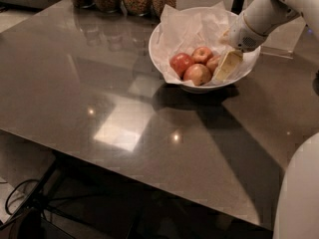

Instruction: Pick apple from white bowl

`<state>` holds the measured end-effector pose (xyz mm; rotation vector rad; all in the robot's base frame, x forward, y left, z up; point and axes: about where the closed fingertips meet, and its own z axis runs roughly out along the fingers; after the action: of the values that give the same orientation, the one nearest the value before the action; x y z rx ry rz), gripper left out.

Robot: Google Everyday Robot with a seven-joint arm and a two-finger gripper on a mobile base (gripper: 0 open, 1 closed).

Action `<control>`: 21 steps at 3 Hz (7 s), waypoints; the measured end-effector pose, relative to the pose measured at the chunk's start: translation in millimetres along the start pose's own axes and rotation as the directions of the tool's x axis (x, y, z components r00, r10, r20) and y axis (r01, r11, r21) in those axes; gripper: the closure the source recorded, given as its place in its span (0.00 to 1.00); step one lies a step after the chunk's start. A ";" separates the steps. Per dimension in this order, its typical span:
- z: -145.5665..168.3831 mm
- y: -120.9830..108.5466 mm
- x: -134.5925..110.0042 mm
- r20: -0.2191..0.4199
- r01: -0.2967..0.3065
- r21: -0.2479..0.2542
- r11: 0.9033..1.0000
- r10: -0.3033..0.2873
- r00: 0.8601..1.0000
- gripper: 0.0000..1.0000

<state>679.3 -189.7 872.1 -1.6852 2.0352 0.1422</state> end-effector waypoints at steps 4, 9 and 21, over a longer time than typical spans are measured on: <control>-26.9 2.9 -3.1 0.029 -0.001 0.072 0.997 -0.001 1.000 1.00; -135.0 12.5 -21.6 0.004 0.033 0.260 0.965 -0.036 0.999 0.75; -31.3 -43.3 -56.2 0.125 0.136 0.189 0.973 -0.161 0.979 0.00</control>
Offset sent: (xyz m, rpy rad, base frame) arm 0.0000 0.0000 0.0000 0.0000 0.0000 0.0000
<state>717.5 -161.3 933.4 -1.6590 1.7577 0.0243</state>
